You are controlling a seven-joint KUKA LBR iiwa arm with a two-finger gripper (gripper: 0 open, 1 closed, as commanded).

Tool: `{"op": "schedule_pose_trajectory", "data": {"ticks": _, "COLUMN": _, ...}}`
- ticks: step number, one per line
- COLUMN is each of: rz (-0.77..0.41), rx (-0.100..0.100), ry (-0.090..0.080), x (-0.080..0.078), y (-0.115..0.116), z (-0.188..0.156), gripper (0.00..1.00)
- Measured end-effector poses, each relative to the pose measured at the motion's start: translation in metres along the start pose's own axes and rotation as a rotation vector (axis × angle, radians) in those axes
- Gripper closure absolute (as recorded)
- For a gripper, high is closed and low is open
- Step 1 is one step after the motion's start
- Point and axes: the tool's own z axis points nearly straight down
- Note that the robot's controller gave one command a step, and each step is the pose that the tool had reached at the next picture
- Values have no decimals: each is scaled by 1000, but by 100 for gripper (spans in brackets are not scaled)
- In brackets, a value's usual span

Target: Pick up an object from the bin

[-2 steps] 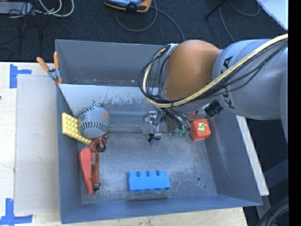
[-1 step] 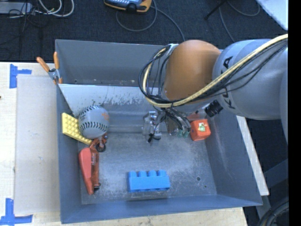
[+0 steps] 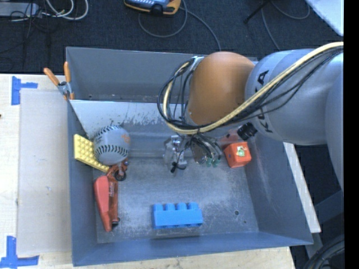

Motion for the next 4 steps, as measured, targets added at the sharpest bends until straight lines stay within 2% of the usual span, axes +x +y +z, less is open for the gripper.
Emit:
{"op": "schedule_pose_trajectory", "data": {"ticks": 1, "rz": -231, "rx": -3, "ry": 1, "x": 23, "y": 43, "z": 39, "gripper": 100}}
{"op": "schedule_pose_trajectory", "data": {"ticks": 2, "rz": -280, "rx": -2, "ry": 5, "x": 0, "y": 61, "z": 49, "gripper": 100}}
{"op": "schedule_pose_trajectory", "data": {"ticks": 3, "rz": -235, "rx": -7, "ry": 0, "x": -21, "y": 38, "z": 46, "gripper": 100}}
{"op": "schedule_pose_trajectory", "data": {"ticks": 4, "rz": -178, "rx": 0, "ry": 2, "x": -27, "y": -4, "z": 38, "gripper": 100}}
